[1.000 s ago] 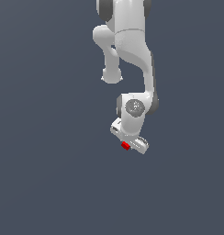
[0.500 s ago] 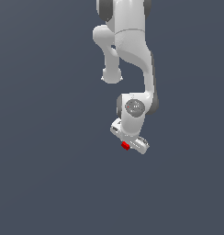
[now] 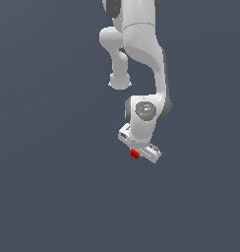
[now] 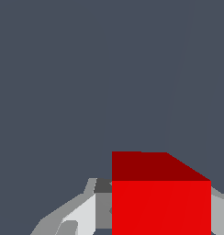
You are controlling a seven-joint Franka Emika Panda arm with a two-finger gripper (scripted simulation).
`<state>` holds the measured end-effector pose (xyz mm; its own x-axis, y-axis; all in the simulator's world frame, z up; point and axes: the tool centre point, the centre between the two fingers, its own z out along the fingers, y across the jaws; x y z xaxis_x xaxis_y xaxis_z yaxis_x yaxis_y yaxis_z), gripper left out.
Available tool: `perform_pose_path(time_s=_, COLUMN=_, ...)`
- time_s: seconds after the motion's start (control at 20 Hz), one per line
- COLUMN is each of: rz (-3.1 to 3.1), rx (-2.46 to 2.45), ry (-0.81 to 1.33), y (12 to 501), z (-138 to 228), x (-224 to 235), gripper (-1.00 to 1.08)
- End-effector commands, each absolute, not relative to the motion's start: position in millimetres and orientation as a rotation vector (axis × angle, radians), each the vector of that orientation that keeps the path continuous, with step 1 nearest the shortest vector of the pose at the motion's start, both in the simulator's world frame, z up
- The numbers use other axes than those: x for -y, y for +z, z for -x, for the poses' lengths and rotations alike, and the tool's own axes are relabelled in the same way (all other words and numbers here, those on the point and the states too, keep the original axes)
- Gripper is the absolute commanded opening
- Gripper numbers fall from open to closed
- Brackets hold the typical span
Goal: Lift up the red cube by 0.2 meters.
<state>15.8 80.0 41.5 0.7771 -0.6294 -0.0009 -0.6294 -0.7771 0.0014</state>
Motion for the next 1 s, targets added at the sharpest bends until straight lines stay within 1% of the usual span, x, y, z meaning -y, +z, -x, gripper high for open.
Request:
perform_pose_path(time_s=0.0, rz=-2.961, rx=1.049, ry=0.001, y=57, z=-16, x=-80, gripper=-1.00)
perform_pose_path(time_s=0.65, rz=-2.961, rx=1.051, ry=0.000, y=179, z=-14, x=-79, gripper=-1.00)
perform_pose_path(time_s=0.95, rz=-2.961, rx=1.051, ry=0.000, y=217, z=-15, x=-79, gripper=-1.00)
